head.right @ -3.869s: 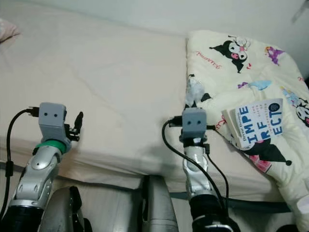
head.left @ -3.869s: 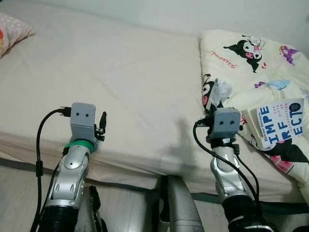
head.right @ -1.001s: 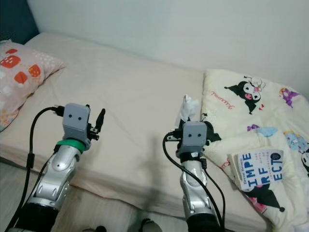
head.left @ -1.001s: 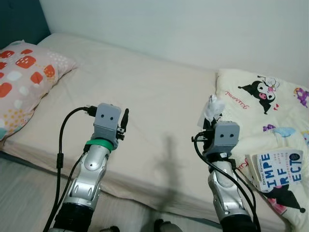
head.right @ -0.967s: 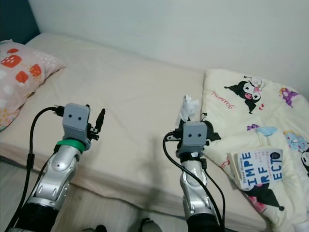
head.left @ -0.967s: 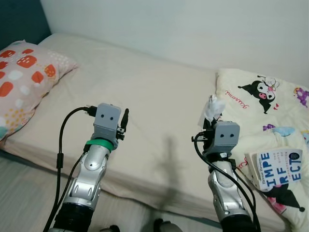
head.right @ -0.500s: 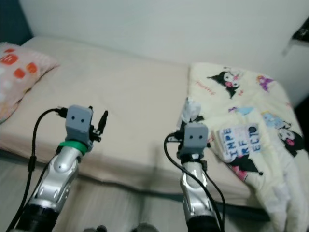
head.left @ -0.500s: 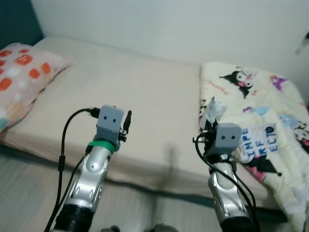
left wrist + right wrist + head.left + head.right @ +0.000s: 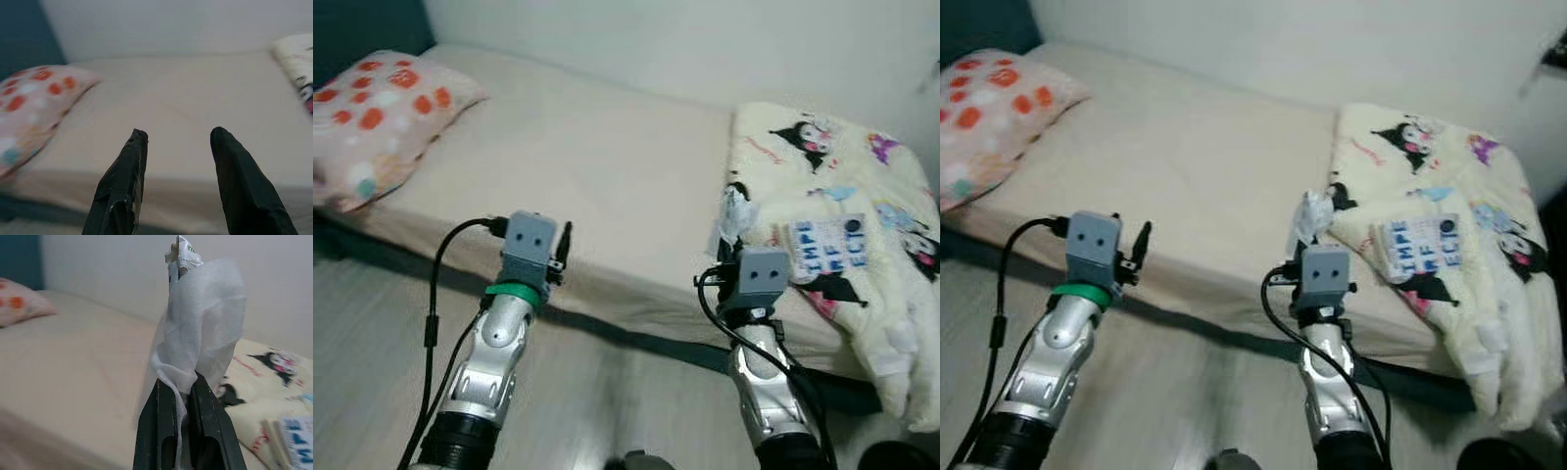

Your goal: Clean up the room

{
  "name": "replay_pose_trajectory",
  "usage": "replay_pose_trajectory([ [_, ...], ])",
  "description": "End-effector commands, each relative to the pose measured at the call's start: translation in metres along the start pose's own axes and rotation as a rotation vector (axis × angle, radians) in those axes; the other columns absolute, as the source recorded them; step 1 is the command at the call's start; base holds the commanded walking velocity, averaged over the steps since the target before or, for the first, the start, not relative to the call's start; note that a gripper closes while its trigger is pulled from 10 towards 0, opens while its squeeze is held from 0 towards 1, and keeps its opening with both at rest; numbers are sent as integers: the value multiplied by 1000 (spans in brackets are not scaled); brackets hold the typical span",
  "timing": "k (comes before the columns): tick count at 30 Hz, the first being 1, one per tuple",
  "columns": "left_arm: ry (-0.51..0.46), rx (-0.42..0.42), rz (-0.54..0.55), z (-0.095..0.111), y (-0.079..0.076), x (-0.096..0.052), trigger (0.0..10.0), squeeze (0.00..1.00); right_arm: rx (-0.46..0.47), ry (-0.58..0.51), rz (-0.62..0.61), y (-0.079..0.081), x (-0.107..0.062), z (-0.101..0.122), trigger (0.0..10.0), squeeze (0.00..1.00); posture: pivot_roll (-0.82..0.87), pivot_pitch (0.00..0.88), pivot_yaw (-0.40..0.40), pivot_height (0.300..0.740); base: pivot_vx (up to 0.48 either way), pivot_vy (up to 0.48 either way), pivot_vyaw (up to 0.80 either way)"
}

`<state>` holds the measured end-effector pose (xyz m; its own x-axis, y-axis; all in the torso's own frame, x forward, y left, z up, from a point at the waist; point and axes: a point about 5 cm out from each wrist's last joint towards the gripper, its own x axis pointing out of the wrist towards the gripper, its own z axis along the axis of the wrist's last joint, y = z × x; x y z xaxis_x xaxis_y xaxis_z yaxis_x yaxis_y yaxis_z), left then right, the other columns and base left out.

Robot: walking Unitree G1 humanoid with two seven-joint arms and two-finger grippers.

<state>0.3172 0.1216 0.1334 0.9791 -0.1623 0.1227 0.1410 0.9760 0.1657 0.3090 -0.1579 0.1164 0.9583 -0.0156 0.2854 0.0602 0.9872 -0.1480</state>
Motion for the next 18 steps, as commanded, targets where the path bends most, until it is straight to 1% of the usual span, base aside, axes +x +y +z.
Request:
replay_pose_trajectory([
  [1, 33, 5, -25, -5, -7, -1, 10000, 0, -19, 28, -4, -3, -2, -5, 10000, 0, -102, 33, -12, 740, 0, 0, 763],
  [5, 42, 2, -29, -6, -8, -1, 10000, 0, -19, 24, 1, -3, -1, -5, 10000, 0, -101, 32, -13, 740, 0, 0, 747],
  [8, 78, -24, -23, -8, -8, -1, 10000, 0, -8, 24, 13, -1, -1, -5, 10000, 0, -101, 31, -14, 740, 0, 0, 735],
  [18, 91, -6, -6, -10, -7, 0, 10000, 0, -9, 16, 40, 2, 0, -3, 10000, 0, -103, 31, -13, 740, 0, 0, 726],
])
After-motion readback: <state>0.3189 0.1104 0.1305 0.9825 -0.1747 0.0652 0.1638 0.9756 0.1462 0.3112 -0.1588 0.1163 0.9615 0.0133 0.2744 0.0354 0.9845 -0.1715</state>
